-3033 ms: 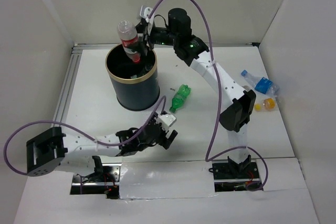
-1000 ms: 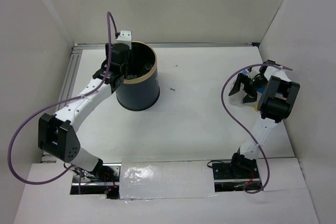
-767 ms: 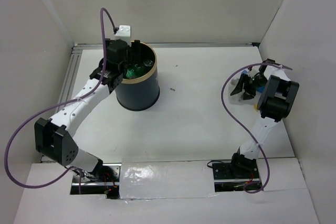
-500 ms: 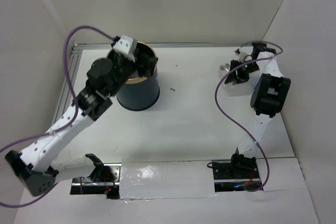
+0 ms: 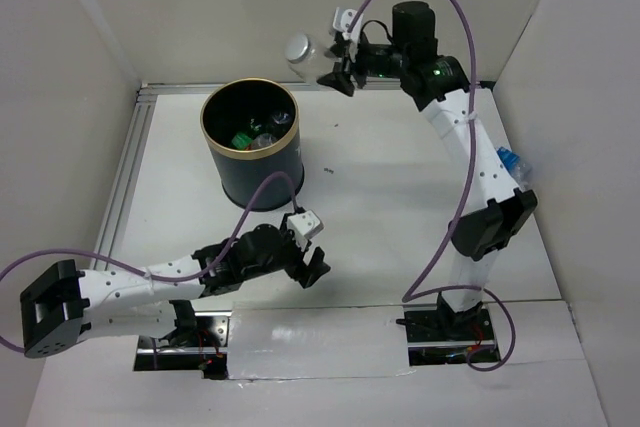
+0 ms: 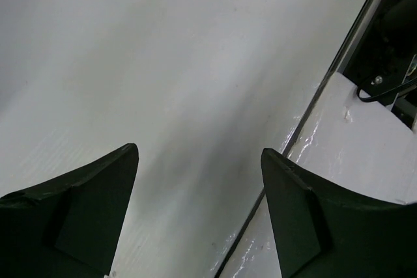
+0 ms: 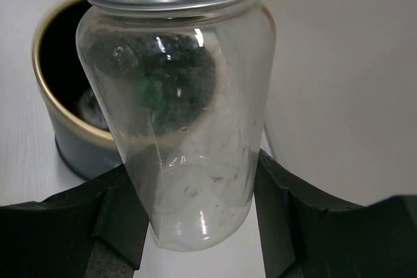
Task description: Put the plastic bottles in the bin
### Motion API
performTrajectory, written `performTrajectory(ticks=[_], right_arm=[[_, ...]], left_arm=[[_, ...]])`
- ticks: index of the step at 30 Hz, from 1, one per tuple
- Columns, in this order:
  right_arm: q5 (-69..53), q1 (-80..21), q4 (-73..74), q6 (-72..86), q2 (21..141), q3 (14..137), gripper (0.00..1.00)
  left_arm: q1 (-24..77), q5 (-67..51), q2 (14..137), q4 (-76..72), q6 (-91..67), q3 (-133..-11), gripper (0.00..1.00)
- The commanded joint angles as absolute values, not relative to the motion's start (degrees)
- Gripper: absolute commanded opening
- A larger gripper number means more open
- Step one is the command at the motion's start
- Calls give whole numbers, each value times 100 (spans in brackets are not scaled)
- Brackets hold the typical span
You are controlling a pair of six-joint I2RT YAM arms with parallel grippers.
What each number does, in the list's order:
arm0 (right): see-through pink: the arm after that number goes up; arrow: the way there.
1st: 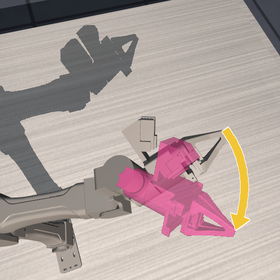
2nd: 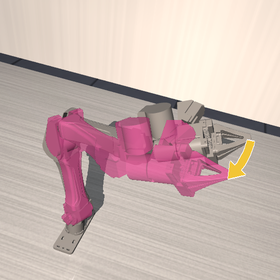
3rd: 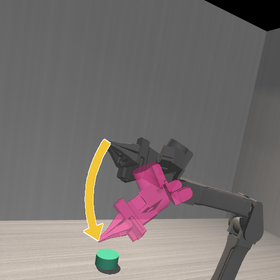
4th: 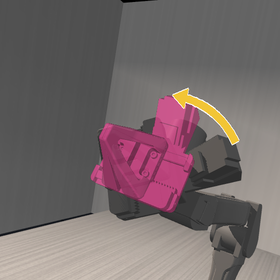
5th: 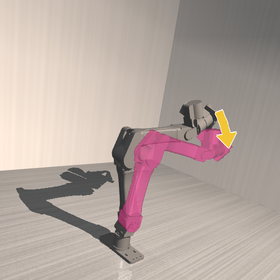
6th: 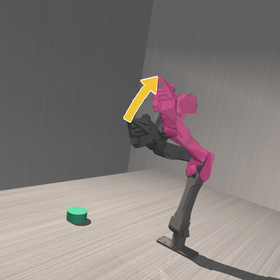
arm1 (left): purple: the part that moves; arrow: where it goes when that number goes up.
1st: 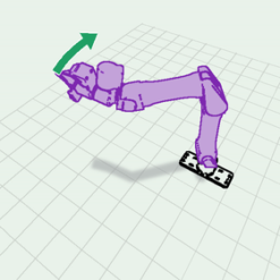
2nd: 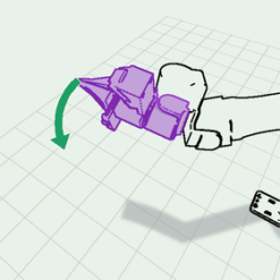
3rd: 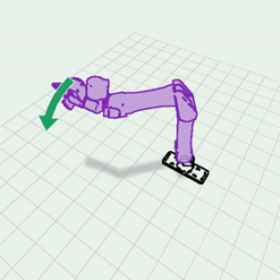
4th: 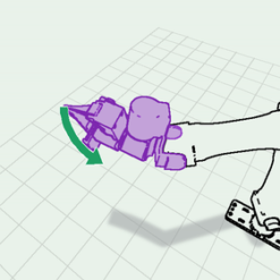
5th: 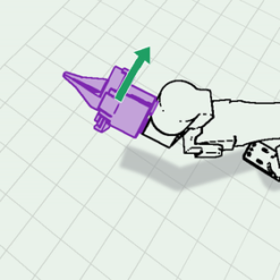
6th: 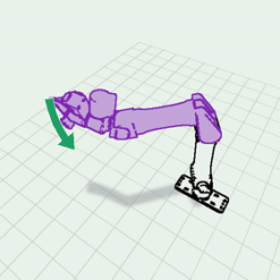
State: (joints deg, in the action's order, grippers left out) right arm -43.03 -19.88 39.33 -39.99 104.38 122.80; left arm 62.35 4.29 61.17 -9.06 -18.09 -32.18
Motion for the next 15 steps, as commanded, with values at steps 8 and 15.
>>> performTrajectory(ticks=[8, 15], right_arm=[[-4255, -3225, 2824, -3191, 11987, 13975, 45], [-3754, -3331, 2426, -2496, 12015, 13922, 100]], left_arm=[[6530, 1089, 5625, -1485, -2505, -2505, 88], [6636, 1222, 5687, -1660, -2566, -2452, 90]])
